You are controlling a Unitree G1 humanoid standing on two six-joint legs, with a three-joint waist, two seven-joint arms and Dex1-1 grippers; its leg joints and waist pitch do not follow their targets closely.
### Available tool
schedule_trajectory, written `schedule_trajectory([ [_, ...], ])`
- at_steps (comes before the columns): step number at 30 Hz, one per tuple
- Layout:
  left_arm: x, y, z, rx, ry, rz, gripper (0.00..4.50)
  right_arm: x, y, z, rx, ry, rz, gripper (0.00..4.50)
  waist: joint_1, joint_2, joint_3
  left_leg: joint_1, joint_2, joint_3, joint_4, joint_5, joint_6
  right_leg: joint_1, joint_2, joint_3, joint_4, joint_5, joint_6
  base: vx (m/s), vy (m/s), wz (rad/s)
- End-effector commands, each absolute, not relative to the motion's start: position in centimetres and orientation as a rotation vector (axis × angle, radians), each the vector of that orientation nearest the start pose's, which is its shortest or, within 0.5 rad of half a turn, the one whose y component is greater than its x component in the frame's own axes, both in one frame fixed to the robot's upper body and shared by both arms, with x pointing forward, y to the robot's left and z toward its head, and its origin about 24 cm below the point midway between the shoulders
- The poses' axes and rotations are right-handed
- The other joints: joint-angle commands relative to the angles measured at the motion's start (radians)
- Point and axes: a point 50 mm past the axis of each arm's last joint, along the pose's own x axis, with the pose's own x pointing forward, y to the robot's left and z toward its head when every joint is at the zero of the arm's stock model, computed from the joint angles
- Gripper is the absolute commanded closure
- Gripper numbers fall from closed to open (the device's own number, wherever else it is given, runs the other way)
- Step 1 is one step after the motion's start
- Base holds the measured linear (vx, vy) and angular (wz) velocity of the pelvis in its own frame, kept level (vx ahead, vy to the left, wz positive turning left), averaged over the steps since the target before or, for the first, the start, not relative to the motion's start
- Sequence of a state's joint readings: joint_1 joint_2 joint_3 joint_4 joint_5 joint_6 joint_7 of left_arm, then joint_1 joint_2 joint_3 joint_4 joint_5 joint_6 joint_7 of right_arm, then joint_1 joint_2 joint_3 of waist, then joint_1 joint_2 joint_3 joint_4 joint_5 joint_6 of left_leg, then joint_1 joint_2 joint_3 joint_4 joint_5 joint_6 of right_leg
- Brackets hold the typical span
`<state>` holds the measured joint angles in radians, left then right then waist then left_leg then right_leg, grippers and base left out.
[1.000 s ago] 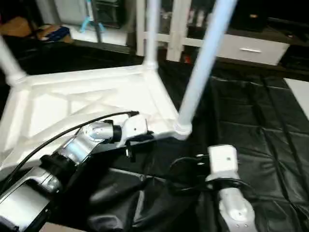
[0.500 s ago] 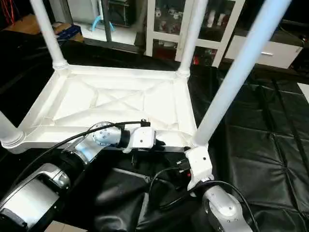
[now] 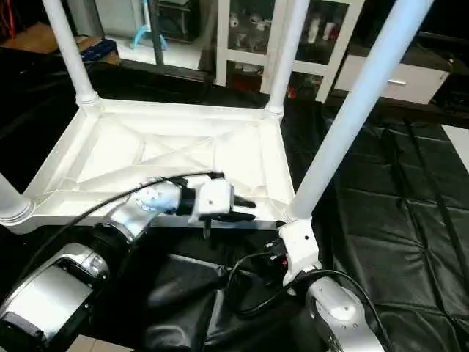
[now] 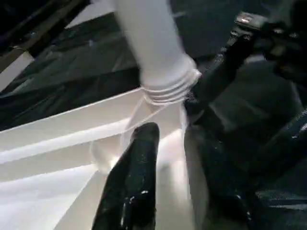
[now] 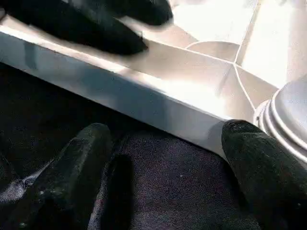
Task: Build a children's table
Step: Rotate leg to tighten
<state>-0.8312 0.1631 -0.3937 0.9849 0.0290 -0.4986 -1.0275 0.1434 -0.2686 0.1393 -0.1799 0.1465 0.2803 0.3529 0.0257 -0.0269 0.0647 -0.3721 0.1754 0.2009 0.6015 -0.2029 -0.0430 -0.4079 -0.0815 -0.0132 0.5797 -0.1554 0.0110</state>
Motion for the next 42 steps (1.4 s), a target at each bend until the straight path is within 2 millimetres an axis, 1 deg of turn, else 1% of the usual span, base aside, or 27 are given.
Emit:
schedule_trajectory([
  [1,34.5,5.9,9.5,0.528,-0.048,-1.395,3.08,21.7,-15.1,2.0,-0.085,0.303,0.482,0.43,-0.002,-0.01,-0.063,0.017,0.053,-0.023,-0.083,-0.26,0.046,0.032,-0.056,0.026,-0.058,-0.247,-0.221,0.0,0.0,0.0],
  [3,35.4,7.4,10.2,0.435,0.067,-1.29,3.04,21.7,-14.8,2.5,-0.078,0.287,0.522,0.43,-0.001,-0.008,-0.064,0.017,0.052,-0.023,-0.082,-0.247,0.044,0.034,-0.056,0.025,-0.054,-0.235,-0.23,0.0,0.0,0.0],
  [5,35.7,8.6,10.6,0.397,0.117,-1.236,2.75,21.7,-14.6,2.7,-0.075,0.277,0.541,0.43,-0.002,-0.007,-0.062,0.015,0.053,-0.023,-0.081,-0.237,0.044,0.035,-0.056,0.025,-0.051,-0.229,-0.236,0.0,0.0,0.0],
  [7,35.5,9.7,10.9,0.339,0.181,-1.205,2.75,21.8,-14.4,2.9,-0.075,0.267,0.552,0.43,-0.001,-0.006,-0.063,0.016,0.051,-0.023,-0.08,-0.231,0.042,0.034,-0.055,0.025,-0.052,-0.243,-0.232,0.0,0.0,0.0],
  [8,35.2,10.3,11.0,0.322,0.207,-1.209,2.75,21.8,-14.4,3.0,-0.075,0.263,0.553,0.43,0.001,0.001,-0.062,0.018,0.053,-0.023,-0.082,-0.211,0.037,0.035,-0.054,0.026,-0.047,-0.215,-0.241,0.0,0.0,0.0],
  [9,35.2,10.3,11.0,0.322,0.207,-1.209,2.75,21.8,-14.4,3.0,-0.075,0.263,0.553,0.43,0.0,0.0,-0.062,0.016,0.053,-0.023,-0.082,-0.204,0.038,0.035,-0.052,0.025,-0.046,-0.203,-0.244,0.0,0.0,0.0],
  [10,33.9,11.9,11.3,0.305,0.257,-1.212,2.75,22.1,-14.2,3.3,-0.088,0.233,0.552,0.43,0.001,0.002,-0.064,0.017,0.056,-0.025,-0.084,-0.199,0.032,0.04,-0.054,0.025,-0.041,-0.18,-0.249,0.0,0.0,0.0],
  [11,33.8,12.0,11.4,0.304,0.26,-1.213,2.75,22.2,-14.2,3.4,-0.089,0.231,0.552,0.43,-0.002,0.003,-0.063,0.012,0.056,-0.026,-0.086,-0.189,0.032,0.042,-0.054,0.025,-0.037,-0.164,-0.253,0.0,0.0,0.0],
  [12,32.9,13.3,11.4,0.337,0.296,-1.205,2.75,22.5,-14.1,3.6,-0.095,0.21,0.547,0.43,-0.005,0.008,-0.06,0.014,0.051,-0.023,-0.086,-0.198,0.034,0.035,-0.045,0.023,-0.043,-0.176,-0.247,0.0,0.0,0.0],
  [13,32.8,13.4,11.4,0.34,0.3,-1.204,2.75,22.5,-14.1,3.7,-0.095,0.208,0.547,0.43,-0.006,0.009,-0.065,0.019,0.055,-0.025,-0.085,-0.205,0.026,0.037,-0.05,0.024,-0.039,-0.17,-0.25,0.0,0.0,0.0],
  [14,31.2,15.5,11.1,0.389,0.377,-1.179,2.75,23.1,-13.8,4.2,-0.088,0.177,0.541,0.43,-0.013,0.012,-0.063,0.017,0.057,-0.029,-0.091,-0.224,0.013,0.039,-0.051,0.024,-0.037,-0.188,-0.242,0.0,0.0,0.0],
  [15,31.2,15.5,11.1,0.389,0.377,-1.179,2.75,23.1,-13.8,4.2,-0.088,0.177,0.541,0.43,-0.021,0.01,-0.058,0.01,0.054,-0.028,-0.095,-0.231,0.012,0.037,-0.046,0.025,-0.042,-0.205,-0.235,0.0,0.0,0.0],
  [16,30.6,16.1,11.1,0.4,0.403,-1.168,2.75,23.3,-13.6,4.4,-0.087,0.168,0.543,0.43,-0.02,0.012,-0.056,0.02,0.049,-0.024,-0.092,-0.269,-0.001,0.027,-0.04,0.024,-0.049,-0.258,-0.219,0.0,0.0,0.0],
  [17,29.9,16.8,11.1,0.39,0.439,-1.16,2.75,23.7,-13.4,4.6,-0.087,0.158,0.552,0.43,-0.018,0.015,-0.056,0.027,0.053,-0.025,-0.092,-0.289,-0.013,0.021,-0.044,0.027,-0.051,-0.269,-0.218,0.0,0.0,0.0],
  [19,29.0,17.4,11.2,0.372,0.483,-1.149,2.75,24.2,-12.9,5.1,-0.1,0.141,0.572,0.43,-0.022,0.013,-0.053,0.019,0.051,-0.027,-0.097,-0.291,-0.021,0.027,-0.042,0.026,-0.048,-0.279,-0.211,0.0,0.0,0.0],
  [20,28.5,17.7,11.2,0.362,0.504,-1.144,2.75,24.5,-12.6,5.3,-0.111,0.132,0.584,0.43,-0.019,0.016,-0.053,0.028,0.051,-0.025,-0.095,-0.304,-0.031,0.019,-0.041,0.027,-0.049,-0.285,-0.208,0.0,0.0,0.0],
  [21,28.1,18.0,11.2,0.354,0.527,-1.13,2.75,24.8,-12.2,5.7,-0.123,0.118,0.605,0.43,-0.017,0.01,-0.054,0.024,0.05,-0.026,-0.094,-0.299,-0.034,0.023,-0.042,0.027,-0.044,-0.287,-0.205,0.0,0.0,0.0],
  [22,27.8,18.3,11.2,0.354,0.552,-1.111,2.75,25.1,-11.9,6.0,-0.136,0.108,0.625,0.43,-0.018,0.012,-0.053,0.023,0.048,-0.026,-0.095,-0.303,-0.037,0.021,-0.04,0.027,-0.045,-0.302,-0.195,0.0,0.0,0.0],
  [24,27.6,18.6,11.1,0.365,0.575,-1.082,2.75,25.3,-11.6,6.3,-0.15,0.103,0.645,0.43,-0.013,0.013,-0.052,0.03,0.046,-0.022,-0.092,-0.311,-0.039,0.013,-0.038,0.03,-0.052,-0.321,-0.183,0.0,0.0,0.0],
  [25,27.5,18.9,11.0,0.379,0.595,-1.055,2.75,25.5,-11.5,6.4,-0.182,0.1,0.659,0.43,-0.011,0.009,-0.053,0.025,0.046,-0.024,-0.093,-0.301,-0.041,0.018,-0.039,0.03,-0.05,-0.314,-0.179,0.0,0.0,0.0],
  [27,27.2,19.0,11.0,0.38,0.614,-1.032,2.75,25.9,-11.4,6.5,-0.227,0.109,0.668,0.43,-0.011,0.01,-0.054,0.02,0.045,-0.027,-0.095,-0.284,-0.046,0.024,-0.038,0.028,-0.045,-0.307,-0.174,0.0,0.0,0.0],
  [28,27.1,19.6,10.7,0.417,0.652,-0.981,2.75,26.4,-11.5,6.3,-0.315,0.14,0.682,0.43,-0.012,0.012,-0.056,0.023,0.044,-0.026,-0.092,-0.279,-0.048,0.022,-0.038,0.028,-0.045,-0.301,-0.172,0.0,0.0,0.0],
  [31,26.8,21.0,10.2,0.511,0.726,-0.889,2.75,27.4,-11.7,5.9,-0.43,0.168,0.705,0.43,-0.018,0.012,-0.057,0.02,0.041,-0.026,-0.089,-0.275,-0.044,0.023,-0.038,0.03,-0.048,-0.315,-0.165,0.0,0.0,0.0],
  [34,26.5,21.6,10.0,0.539,0.765,-0.854,2.75,27.9,-11.9,5.9,-0.468,0.176,0.709,0.43,-0.017,0.012,-0.062,0.021,0.041,-0.026,-0.084,-0.244,-0.037,0.024,-0.037,0.029,-0.043,-0.267,-0.179,0.0,0.0,0.0],
  [35,26.1,22.1,9.8,0.562,0.802,-0.834,2.75,28.4,-12.1,5.9,-0.504,0.174,0.701,0.43,-0.019,0.013,-0.063,0.017,0.04,-0.026,-0.084,-0.222,-0.033,0.03,-0.037,0.029,-0.039,-0.239,-0.189,0.0,0.0,0.0],
  [37,25.2,22.9,9.5,0.583,0.871,-0.808,2.75,29.6,-12.6,6.1,-0.545,0.166,0.651,0.43,-0.022,0.012,-0.065,0.016,0.04,-0.025,-0.081,-0.194,-0.027,0.031,-0.036,0.027,-0.032,-0.196,-0.212,0.0,0.0,0.0],
  [42,24.4,23.4,9.1,0.608,0.92,-0.79,2.75,30.5,-13.0,6.3,-0.544,0.165,0.603,0.43,-0.015,0.011,-0.064,0.023,0.04,-0.019,-0.078,-0.187,-0.022,0.027,-0.032,0.027,-0.032,-0.181,-0.222,0.0,0.0,0.0],
])
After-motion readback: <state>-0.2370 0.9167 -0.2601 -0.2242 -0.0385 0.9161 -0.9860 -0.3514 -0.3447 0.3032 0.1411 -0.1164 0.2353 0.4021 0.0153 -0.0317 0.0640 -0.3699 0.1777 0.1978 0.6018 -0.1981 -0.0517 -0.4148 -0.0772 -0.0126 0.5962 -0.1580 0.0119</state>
